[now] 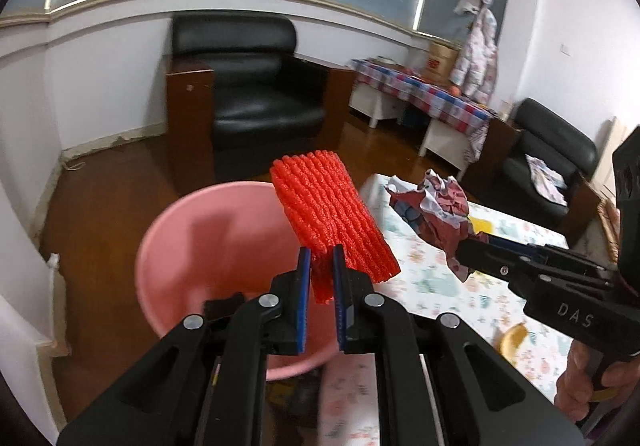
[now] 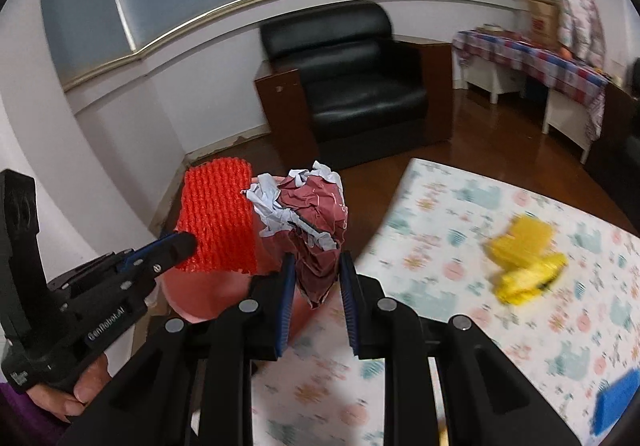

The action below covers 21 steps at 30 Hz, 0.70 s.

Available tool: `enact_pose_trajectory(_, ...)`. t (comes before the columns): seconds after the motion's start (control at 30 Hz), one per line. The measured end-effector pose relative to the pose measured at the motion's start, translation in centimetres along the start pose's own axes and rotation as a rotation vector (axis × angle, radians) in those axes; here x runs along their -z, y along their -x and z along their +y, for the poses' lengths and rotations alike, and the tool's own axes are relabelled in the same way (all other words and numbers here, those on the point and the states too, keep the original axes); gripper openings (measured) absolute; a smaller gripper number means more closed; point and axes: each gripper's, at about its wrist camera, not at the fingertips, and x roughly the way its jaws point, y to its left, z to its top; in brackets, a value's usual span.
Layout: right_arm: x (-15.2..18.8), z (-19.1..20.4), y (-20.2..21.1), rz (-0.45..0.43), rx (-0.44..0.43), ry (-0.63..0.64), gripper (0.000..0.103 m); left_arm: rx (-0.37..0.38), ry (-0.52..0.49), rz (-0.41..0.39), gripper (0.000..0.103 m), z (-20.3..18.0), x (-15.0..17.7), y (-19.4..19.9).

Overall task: Collect trash
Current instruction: 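Carry both items over the pink bucket and open both tools to drop them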

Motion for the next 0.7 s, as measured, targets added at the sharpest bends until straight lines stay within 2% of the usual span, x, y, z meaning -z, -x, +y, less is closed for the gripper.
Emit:
enact_pose_trajectory(0.27,-0.5,4.1,-4.5,0.073,-0.046,0.045,0.022,-0.044,0.055,0.018,0.01,3.5,0.6,0.0)
enact_pose_trajectory(0.7,-2.1,6.5,-9.0,0.127,-0.02,0.07,0.022,-0.078,0.057,0.063,0.01,6.5,0.9,-1.6)
